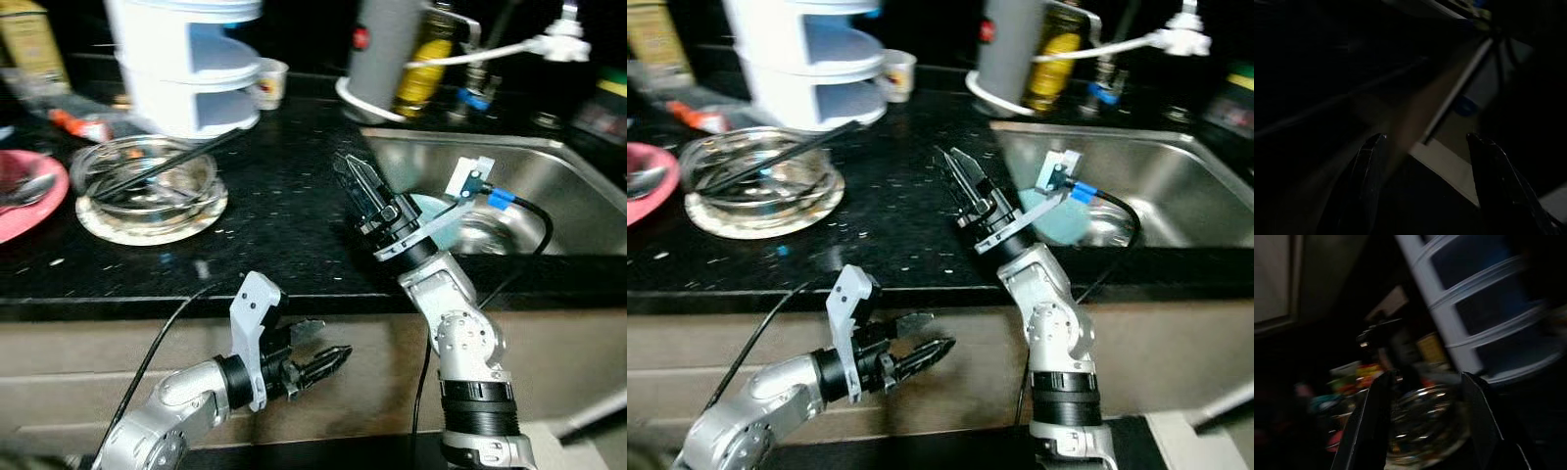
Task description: Kitchen organization
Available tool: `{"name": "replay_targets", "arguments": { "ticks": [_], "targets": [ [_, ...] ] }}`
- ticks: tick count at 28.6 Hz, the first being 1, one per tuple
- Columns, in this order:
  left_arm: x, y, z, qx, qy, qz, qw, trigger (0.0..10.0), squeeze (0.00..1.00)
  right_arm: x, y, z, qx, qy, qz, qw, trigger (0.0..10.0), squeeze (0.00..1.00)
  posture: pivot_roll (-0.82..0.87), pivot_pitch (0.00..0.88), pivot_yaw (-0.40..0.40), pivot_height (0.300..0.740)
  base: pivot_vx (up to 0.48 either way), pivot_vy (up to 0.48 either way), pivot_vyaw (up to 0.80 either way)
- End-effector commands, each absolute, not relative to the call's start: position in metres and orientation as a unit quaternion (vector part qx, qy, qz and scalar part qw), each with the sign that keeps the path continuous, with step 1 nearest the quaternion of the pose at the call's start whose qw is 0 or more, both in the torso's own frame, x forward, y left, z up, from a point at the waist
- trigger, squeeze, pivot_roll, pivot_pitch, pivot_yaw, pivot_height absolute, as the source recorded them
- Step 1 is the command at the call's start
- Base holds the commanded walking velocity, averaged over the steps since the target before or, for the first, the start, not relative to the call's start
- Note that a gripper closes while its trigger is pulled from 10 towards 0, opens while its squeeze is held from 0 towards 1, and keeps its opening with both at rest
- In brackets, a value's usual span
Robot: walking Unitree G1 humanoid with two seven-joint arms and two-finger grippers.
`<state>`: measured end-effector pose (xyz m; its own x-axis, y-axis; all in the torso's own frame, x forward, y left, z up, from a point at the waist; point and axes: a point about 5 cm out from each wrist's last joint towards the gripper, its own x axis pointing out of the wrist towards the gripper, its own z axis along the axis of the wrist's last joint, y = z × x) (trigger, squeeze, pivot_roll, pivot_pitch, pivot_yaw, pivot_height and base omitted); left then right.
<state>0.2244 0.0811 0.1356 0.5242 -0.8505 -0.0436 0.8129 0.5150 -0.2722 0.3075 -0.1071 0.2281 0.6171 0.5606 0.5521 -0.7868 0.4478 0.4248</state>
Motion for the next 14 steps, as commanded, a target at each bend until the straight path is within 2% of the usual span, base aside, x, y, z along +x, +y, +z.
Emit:
{"name": "replay_targets", "arguments": {
  "ticks": [1,5,6,9,10,12,13,14],
  "targets": [
    [0.225,0.078,0.135,-0.11,0.08,-0.476,0.869,10.0,0.0,0.303,-0.107,0.228,0.341,-0.167,0.412,0.828,10.0,0.0,0.17,0.044,-0.178,0.74,0.0,0.0,0.79],
    [0.224,0.076,0.136,-0.111,0.078,-0.482,0.866,10.0,0.0,0.3,-0.105,0.225,0.346,-0.164,0.421,0.822,10.0,0.0,0.17,0.043,-0.175,0.74,0.0,0.0,0.79],
    [0.22,0.074,0.137,-0.12,0.083,-0.499,0.854,10.0,0.0,0.299,-0.105,0.225,0.347,-0.163,0.424,0.82,10.0,0.0,0.17,0.043,-0.175,0.74,0.0,0.0,0.78],
    [0.217,0.072,0.138,-0.126,0.087,-0.512,0.845,10.0,0.0,0.298,-0.105,0.225,0.347,-0.163,0.426,0.819,10.0,0.0,0.17,0.043,-0.175,0.74,0.0,0.0,0.78],
    [0.211,0.07,0.139,-0.133,0.093,-0.533,0.83,10.0,0.0,0.297,-0.105,0.225,0.348,-0.162,0.428,0.818,10.0,0.0,0.17,0.042,-0.174,0.74,0.0,0.0,0.7],
    [0.211,0.07,0.139,-0.133,0.093,-0.533,0.83,10.0,0.0,0.297,-0.105,0.225,0.348,-0.162,0.428,0.818,10.0,0.0,0.17,0.042,-0.174,0.74,0.0,0.0,0.7],
    [0.205,0.068,0.14,-0.138,0.101,-0.555,0.814,10.0,0.0,0.296,-0.105,0.225,0.348,-0.16,0.429,0.818,10.0,0.0,0.17,0.041,-0.172,0.74,0.0,0.0,0.0],
    [0.205,0.068,0.14,-0.138,0.101,-0.555,0.814,10.0,0.0,0.296,-0.105,0.225,0.348,-0.16,0.429,0.818,10.0,0.0,0.17,0.041,-0.172,0.74,0.0,0.0,0.0]
  ]
}}
